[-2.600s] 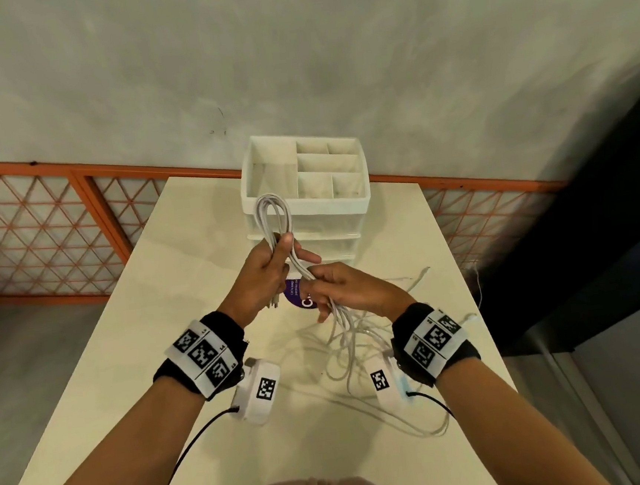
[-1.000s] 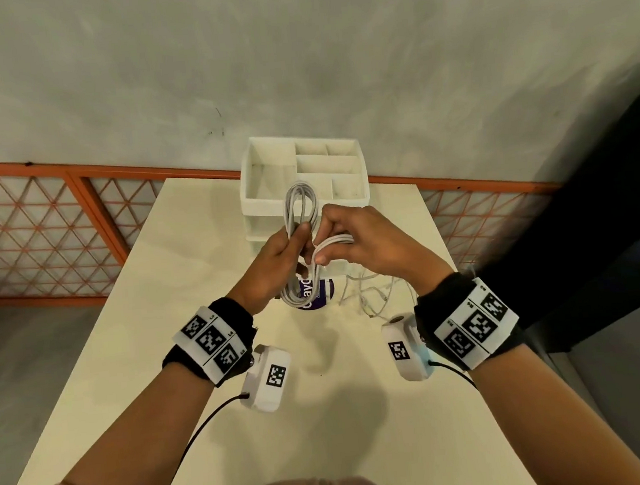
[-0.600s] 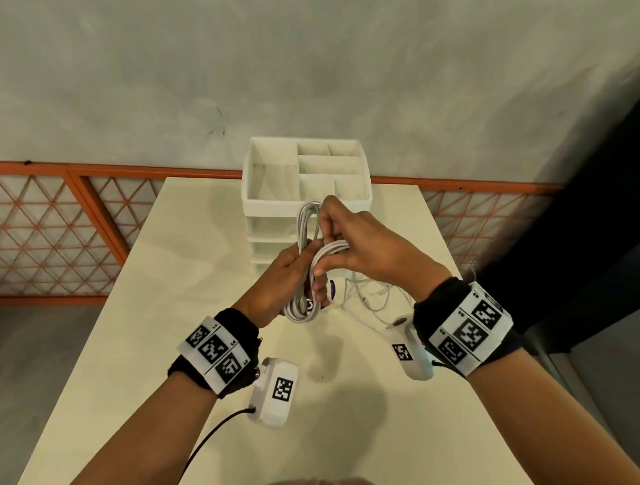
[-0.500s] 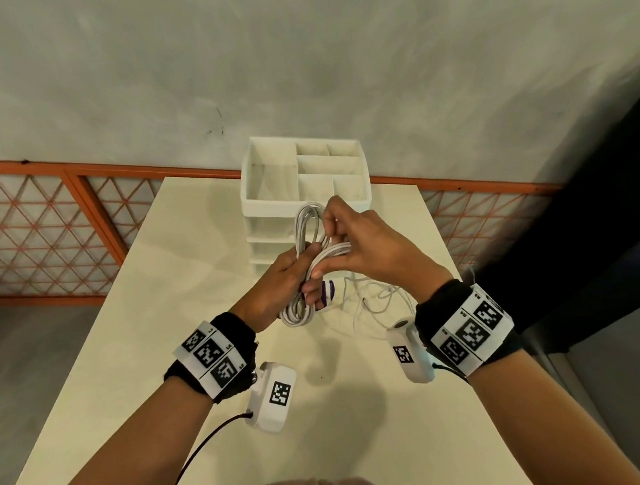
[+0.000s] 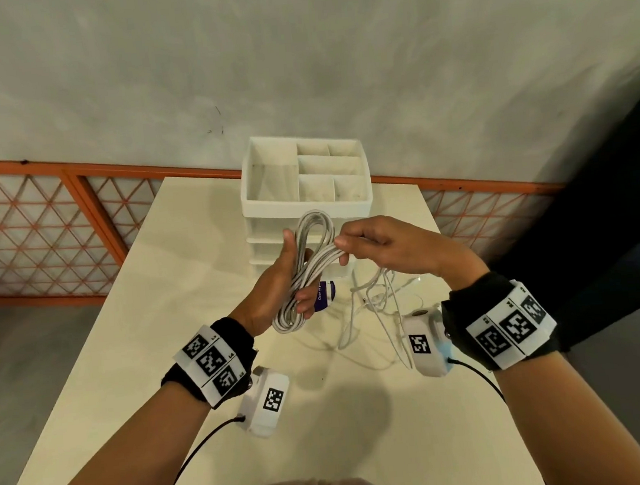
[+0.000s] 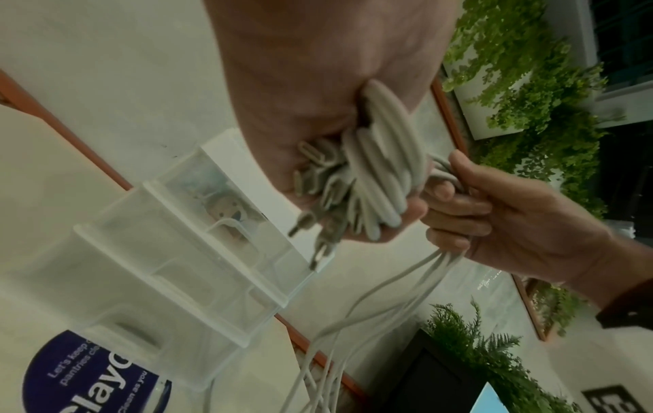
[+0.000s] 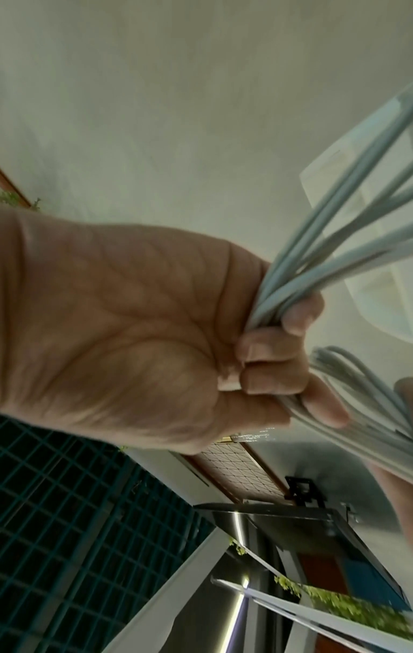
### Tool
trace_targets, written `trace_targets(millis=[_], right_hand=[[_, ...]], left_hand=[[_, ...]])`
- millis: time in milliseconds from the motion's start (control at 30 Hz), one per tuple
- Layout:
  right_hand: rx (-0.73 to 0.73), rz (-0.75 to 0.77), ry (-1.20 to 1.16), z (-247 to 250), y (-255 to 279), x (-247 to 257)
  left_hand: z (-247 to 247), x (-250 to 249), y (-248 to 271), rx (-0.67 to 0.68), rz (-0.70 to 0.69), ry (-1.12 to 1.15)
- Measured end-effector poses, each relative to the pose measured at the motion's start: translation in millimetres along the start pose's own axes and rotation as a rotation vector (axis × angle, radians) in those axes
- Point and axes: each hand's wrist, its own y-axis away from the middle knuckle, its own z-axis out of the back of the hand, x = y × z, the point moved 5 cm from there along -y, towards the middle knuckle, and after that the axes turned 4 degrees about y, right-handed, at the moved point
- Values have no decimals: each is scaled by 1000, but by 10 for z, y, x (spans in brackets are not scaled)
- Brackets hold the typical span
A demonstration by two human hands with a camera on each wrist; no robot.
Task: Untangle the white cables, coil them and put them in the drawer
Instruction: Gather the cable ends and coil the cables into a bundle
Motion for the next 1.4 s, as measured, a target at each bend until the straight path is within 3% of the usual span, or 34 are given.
trace_targets(millis=[200, 433, 567, 700, 900, 1167, 1300, 1400], right_hand=[[-11, 38, 68, -60, -14, 52], [-229, 38, -130, 98, -76, 123], [-325, 3, -57, 150, -96, 26], [-336, -25, 30, 130, -107, -58], [-369, -31, 104, 160, -115, -97], [-286, -195, -8, 41, -41, -279], [-220, -143, -246, -119, 4, -407], [-332, -89, -359, -201, 39, -511]], left_hand=[[-58, -1, 22, -45, -30, -187], [-173, 30, 27, 38, 39, -178], [-196, -13, 76, 61, 43, -201], [-212, -25, 98, 60, 17, -331], [-217, 68, 44, 25, 40, -325], [-176, -53, 92, -7, -109, -286], [-45, -119, 96, -59, -157, -231], [50, -131, 91, -100, -166, -195]])
